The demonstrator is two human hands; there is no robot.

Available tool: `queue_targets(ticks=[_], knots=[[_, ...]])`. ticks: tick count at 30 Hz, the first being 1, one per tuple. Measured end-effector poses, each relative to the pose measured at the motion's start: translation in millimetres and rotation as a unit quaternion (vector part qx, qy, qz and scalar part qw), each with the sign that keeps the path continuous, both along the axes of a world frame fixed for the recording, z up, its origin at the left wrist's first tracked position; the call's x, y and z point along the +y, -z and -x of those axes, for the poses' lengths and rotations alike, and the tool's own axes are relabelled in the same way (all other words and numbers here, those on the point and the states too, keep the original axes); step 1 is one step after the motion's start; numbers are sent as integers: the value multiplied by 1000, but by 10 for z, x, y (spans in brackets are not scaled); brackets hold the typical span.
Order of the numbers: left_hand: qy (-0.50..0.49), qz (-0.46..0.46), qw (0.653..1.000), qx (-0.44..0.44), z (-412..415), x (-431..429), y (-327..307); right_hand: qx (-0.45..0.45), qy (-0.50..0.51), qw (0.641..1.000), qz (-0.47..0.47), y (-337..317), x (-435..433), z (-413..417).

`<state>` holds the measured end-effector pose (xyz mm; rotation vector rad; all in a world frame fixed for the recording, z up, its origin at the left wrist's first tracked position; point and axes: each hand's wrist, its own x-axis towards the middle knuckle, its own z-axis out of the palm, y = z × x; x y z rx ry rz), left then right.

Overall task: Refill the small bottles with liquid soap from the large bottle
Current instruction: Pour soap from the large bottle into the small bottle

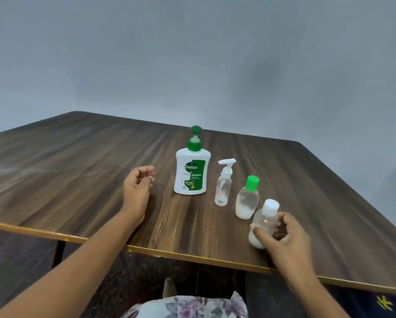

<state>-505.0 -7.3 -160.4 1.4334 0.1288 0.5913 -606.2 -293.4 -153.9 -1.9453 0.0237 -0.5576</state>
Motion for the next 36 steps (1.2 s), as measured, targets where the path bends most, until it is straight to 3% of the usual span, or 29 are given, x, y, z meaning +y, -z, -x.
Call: queue_targets(ticks=[4,8,10,12,14,18,23,29,33,36], knots=[[-31,-111,988,-98,133,-81,23,19,-221,972,-81,-20,424,24],[-24,-249,938,-240,112,-34,-63,12,-320,947,37,-156,860,-384],[-29,-373,878,-298,25,74,-83,-13,-335,938,89,-193,1021,-590],[-10,-489,796,-355,-113,225,-99,-20,-351,930,104,-198,1134,-752],[16,-564,725,-394,-286,344,-98,-22,-352,929,111,-167,1192,-869],[24,-610,661,-437,-534,377,-128,-48,-339,932,115,-103,1201,-1021],[24,-603,663,-444,-565,358,-112,-53,-360,925,109,-42,1193,-1074],[48,-536,746,-393,-588,309,-83,-120,-247,935,225,12,1209,-1102],[38,-516,777,-358,-546,387,-134,-163,-186,932,265,-6,1258,-1029],[45,-521,760,-387,-512,362,-131,-140,-192,940,247,-17,1242,-1018]])
